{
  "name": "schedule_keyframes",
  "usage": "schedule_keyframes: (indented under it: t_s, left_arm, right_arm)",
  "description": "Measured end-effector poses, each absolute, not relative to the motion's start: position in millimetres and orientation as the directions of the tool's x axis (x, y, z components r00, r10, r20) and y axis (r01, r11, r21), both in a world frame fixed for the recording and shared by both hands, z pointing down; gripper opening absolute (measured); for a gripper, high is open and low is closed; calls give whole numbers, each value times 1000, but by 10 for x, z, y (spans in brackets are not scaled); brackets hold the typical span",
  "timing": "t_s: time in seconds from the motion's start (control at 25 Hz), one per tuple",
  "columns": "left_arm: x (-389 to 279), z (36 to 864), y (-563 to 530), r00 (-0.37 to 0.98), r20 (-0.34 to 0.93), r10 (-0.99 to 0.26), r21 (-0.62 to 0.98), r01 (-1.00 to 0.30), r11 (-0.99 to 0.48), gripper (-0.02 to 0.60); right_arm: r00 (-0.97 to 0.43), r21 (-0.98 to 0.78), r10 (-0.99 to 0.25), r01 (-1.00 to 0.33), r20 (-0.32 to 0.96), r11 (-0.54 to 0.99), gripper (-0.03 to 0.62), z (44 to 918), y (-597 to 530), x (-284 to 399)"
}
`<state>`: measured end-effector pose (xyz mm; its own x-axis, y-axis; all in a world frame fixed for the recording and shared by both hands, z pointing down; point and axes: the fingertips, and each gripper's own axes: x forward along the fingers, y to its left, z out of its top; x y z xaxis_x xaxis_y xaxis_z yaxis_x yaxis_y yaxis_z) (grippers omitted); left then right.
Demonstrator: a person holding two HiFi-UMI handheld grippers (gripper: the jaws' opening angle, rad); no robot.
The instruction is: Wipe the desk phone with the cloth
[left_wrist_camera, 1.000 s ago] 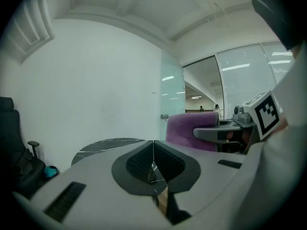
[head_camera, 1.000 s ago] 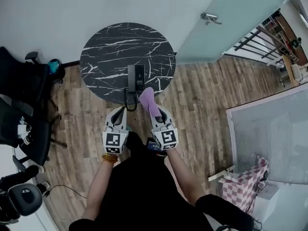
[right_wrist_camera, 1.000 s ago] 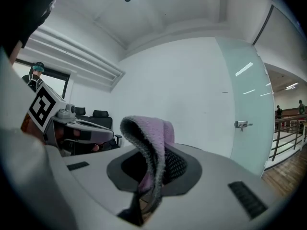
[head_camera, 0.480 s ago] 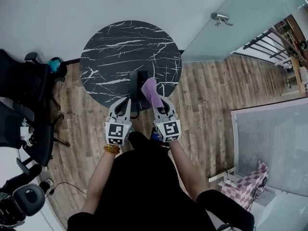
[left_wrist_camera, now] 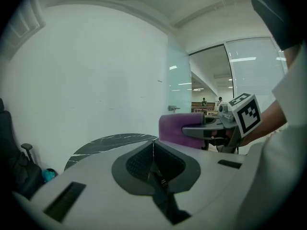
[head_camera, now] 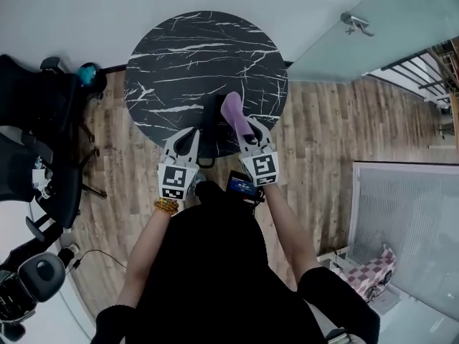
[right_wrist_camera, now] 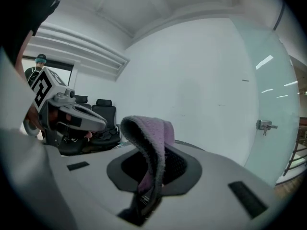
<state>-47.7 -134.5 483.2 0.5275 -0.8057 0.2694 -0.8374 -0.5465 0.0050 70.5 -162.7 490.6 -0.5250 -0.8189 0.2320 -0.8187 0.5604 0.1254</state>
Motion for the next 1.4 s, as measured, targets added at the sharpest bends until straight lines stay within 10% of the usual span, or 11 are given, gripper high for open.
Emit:
schedule_keyframes:
  t_s: [1.4]
  left_arm:
    - [-697,5279,-1595,475,389,-789,59,-868,-494,14]
  right_arm:
    - [-466,519,-601,-305,650,798,60,6563,-2755,-92]
